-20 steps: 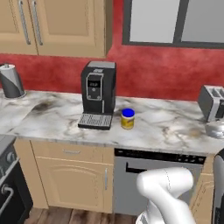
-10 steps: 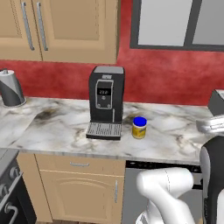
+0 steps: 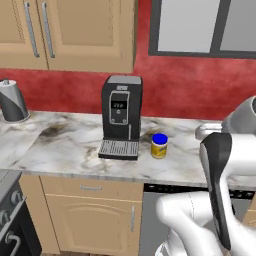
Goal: Place the mayonnaise and mayonnaise from the counter to the top shelf of the fridge. If the existing items in the fridge are on the top shelf, move them to other shelves.
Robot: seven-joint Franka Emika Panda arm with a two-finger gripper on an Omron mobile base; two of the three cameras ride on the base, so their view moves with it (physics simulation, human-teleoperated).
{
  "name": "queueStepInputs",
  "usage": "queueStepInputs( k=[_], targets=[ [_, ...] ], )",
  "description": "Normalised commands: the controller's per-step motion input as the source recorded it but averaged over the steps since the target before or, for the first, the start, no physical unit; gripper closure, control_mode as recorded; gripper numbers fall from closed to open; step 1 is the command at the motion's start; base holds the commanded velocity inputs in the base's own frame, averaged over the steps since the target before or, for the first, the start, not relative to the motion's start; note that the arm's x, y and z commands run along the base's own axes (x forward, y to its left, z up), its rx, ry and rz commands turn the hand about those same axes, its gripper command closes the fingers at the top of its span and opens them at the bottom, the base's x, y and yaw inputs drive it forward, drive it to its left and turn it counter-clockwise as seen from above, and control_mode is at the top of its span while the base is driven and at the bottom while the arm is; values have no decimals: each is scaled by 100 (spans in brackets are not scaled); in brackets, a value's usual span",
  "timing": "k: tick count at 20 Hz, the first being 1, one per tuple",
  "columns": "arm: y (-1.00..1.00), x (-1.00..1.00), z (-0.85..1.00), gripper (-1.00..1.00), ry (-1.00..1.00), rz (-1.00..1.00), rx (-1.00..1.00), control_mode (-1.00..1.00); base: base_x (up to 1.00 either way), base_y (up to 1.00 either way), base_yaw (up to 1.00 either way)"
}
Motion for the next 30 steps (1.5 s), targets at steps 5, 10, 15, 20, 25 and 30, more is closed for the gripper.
queueStepInputs(
  k=[5,10,15,20,25,30],
  targets=[
    [16,65,-61,-100,8,-2,29,-100,0,0,0],
    [66,81,-33,-100,8,0,0,-100,0,0,0],
    [29,67,-27,-100,8,0,-12,-100,0,0,0],
    [0,58,-44,-100,8,0,-4,-100,0,0,0],
    [-2,61,-42,-100,9,1,0,-100,0,0,0],
    [-18,64,-43,-100,4,1,2,-100,0,0,0]
  ],
)
